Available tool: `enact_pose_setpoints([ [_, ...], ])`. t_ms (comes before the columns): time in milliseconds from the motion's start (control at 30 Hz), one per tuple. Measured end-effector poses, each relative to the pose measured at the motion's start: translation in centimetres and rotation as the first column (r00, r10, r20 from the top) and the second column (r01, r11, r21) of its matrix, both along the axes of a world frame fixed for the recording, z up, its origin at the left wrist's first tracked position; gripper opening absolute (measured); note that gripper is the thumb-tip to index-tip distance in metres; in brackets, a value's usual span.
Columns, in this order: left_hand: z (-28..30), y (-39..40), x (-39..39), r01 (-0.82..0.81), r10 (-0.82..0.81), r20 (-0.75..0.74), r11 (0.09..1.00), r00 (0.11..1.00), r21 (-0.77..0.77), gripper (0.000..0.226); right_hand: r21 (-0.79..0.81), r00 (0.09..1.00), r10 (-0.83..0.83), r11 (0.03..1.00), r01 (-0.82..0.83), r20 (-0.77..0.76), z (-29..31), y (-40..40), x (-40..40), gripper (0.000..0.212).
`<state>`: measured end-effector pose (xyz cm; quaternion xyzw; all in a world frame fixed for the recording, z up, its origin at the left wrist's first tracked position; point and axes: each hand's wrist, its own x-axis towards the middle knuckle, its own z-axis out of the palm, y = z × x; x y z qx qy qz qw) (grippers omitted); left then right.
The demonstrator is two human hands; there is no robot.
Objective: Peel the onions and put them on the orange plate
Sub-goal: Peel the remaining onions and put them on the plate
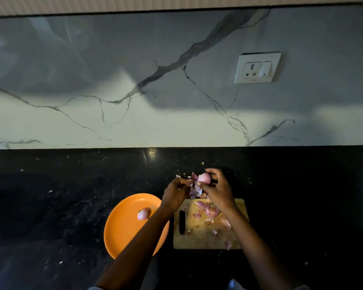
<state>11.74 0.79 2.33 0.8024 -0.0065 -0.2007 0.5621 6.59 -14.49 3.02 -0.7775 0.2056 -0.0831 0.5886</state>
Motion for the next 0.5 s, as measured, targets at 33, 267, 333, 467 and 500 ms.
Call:
enact_pose_setpoints([
  [33, 0.0, 0.2, 0.0, -0.011, 0.011, 0.002, 1.000, 1.000, 0.001, 0.015, 0.003, 1.000, -0.002, 1.000, 0.002, -0.001, 0.2, 0.0, -0.1, 0.046],
  [267, -0.3, 5.3, -0.4, -0.132, 0.129, 0.059, 0.991, 0.990, 0.039, 0.013, -0.031, 0.986, 0.159, 0.987, -0.161, -0.042, -1.0, 1.4, 0.0, 0.042],
  [333, -0.3, 7.7, -1.0, -0.216, 0.210, 0.076, 0.974, 0.975, 0.071, 0.020, -0.084, 0.963, 0.266, 0.959, -0.269, -0.047, -1.8, 3.1, 0.2, 0.046],
  [467, -0.9, 12.5, -2.3, -0.320, 0.302, 0.136, 0.938, 0.943, 0.132, 0.009, -0.156, 0.865, 0.494, 0.851, -0.502, -0.091, -2.9, 8.3, 0.5, 0.047],
  [500, -1.1, 13.7, -2.7, -0.348, 0.326, 0.148, 0.924, 0.934, 0.158, 0.007, -0.174, 0.826, 0.556, 0.807, -0.564, -0.095, -3.5, 9.9, 0.7, 0.047],
])
